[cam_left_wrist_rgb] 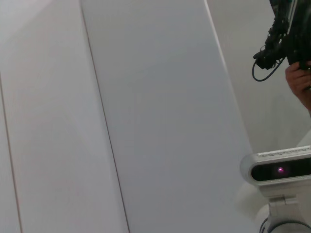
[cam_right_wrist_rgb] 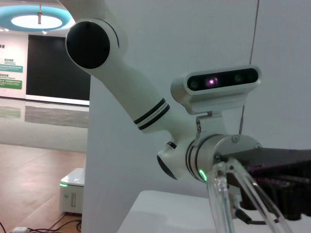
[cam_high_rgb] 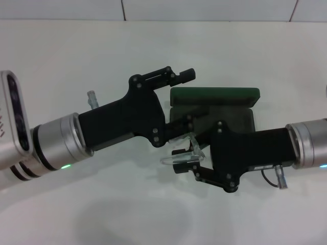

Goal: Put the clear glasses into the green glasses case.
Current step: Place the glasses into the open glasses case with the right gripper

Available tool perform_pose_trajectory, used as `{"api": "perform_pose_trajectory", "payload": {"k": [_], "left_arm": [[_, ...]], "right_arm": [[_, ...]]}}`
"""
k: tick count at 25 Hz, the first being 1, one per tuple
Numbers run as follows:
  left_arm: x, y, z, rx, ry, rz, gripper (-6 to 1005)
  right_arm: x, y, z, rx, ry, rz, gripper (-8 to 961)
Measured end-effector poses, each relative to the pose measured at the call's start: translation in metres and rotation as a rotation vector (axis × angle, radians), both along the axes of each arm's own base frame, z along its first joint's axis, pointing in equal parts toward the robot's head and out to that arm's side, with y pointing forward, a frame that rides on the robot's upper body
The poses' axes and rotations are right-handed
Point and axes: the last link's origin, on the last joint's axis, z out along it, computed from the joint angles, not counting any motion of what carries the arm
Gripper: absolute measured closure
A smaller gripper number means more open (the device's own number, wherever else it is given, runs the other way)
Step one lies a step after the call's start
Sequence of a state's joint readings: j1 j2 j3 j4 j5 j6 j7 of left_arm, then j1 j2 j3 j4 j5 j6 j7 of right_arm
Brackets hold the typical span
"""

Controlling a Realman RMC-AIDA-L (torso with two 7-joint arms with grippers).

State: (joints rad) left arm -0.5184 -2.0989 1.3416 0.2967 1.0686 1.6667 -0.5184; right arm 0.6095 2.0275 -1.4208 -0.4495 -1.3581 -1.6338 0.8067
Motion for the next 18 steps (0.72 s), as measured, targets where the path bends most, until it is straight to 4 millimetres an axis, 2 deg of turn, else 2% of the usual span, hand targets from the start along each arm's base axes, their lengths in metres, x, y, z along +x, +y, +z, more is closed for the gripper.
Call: {"api": "perform_pose_trajectory", "payload": {"k": [8,14,18], "left_arm": [[-0.006,0.001,0.006,0.053,-0.02,0.034,411],[-0.027,0.003,0.029,0.227,-0.129,0.187,411],[-0.047,0.0,0.045,0.315,-0.197,0.312,411]], "right_arm": [[0.004,0.001,0.004,0.02,-0.004,-0.006,731],[0.012,0.005,0.014,0.087,-0.013,-0.027,728],[0.008,0.011,0.02,0.11,-0.109,-0.033,726]]}}
